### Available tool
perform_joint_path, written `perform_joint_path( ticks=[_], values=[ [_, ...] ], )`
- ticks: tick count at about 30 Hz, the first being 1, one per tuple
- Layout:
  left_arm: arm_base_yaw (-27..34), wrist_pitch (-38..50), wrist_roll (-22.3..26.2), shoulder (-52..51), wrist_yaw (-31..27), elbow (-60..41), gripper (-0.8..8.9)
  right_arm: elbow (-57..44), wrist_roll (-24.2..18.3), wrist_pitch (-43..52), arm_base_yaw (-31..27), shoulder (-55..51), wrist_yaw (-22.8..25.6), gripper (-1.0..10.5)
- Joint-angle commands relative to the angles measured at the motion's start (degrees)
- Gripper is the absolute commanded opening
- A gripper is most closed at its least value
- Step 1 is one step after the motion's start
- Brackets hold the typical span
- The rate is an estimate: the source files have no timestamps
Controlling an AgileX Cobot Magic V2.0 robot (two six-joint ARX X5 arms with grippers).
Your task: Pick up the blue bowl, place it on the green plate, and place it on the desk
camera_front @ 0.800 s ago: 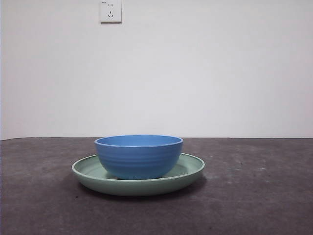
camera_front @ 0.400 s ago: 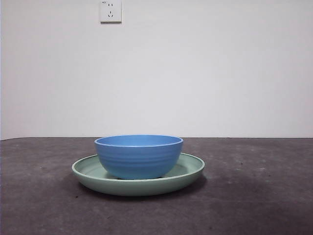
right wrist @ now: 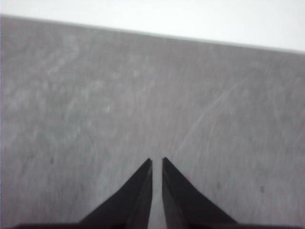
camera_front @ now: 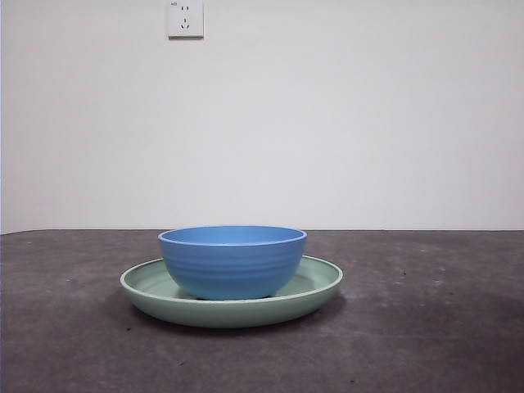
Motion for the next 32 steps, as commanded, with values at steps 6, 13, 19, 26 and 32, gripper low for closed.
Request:
perform_joint_path(
  ticks=[6,13,19,26,32],
  values=[
    [-0.1,-0.5,0.0,0.0,-0.2,-1.2,0.27,-0.8,0.4,3.4,0.1,-0.2,0.0,0.3],
    [-0.1,-0.5,0.0,0.0,-0.2,-1.2,0.27,-0.8,0.4,3.5,0.0,-0.2,0.0,0.3],
    [-0.1,-0.5,0.0,0.0,-0.2,-1.2,0.27,-0.8,0.4,3.5,0.0,-0.2,0.0,0.3],
    [-0.1,-0.5,0.0,0.0,-0.2,-1.2,0.27,-0.7,0.4,3.5,0.0,-0.2,0.0,0.3],
    [-0.1,-0.5,0.0,0.0,-0.2,-1.2,0.27,-0.7,0.4,3.5,0.0,-0.2,0.0,0.3]
  ],
)
